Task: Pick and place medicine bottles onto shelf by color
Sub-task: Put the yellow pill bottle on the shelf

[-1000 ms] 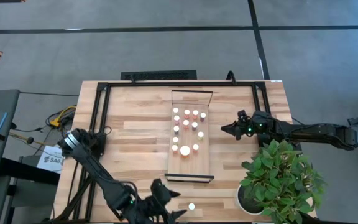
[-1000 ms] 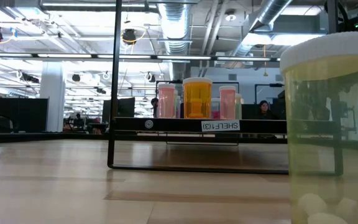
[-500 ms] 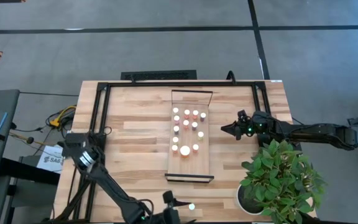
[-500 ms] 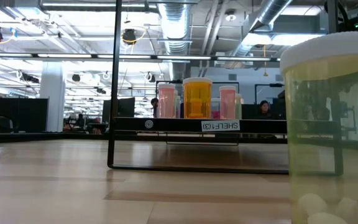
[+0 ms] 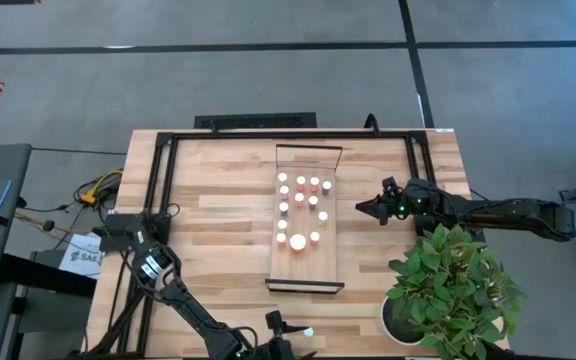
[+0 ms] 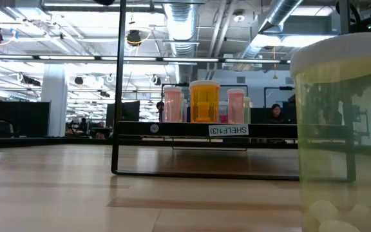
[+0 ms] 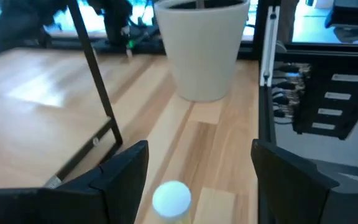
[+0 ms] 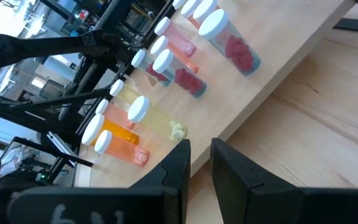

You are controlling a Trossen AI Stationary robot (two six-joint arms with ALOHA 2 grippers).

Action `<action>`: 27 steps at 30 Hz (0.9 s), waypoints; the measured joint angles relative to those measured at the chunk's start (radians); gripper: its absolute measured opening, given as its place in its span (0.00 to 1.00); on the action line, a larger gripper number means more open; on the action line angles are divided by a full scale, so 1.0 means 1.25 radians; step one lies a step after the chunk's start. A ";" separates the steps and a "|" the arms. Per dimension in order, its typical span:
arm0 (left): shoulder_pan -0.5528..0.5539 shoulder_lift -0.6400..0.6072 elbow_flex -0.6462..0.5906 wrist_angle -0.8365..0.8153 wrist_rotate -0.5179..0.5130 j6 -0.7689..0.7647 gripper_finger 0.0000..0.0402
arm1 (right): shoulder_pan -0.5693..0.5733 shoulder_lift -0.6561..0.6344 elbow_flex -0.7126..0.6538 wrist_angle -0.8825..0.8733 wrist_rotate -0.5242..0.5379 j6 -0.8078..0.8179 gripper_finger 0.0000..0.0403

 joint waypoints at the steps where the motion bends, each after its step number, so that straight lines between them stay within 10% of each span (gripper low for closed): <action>1: 0.003 -0.001 0.000 -0.012 0.011 -0.018 0.68 | 0.000 0.000 0.000 -0.001 0.000 0.000 0.21; 27: 0.056 -0.001 0.000 -0.212 0.189 -0.333 0.68 | 0.000 0.000 0.000 -0.002 0.000 0.000 0.21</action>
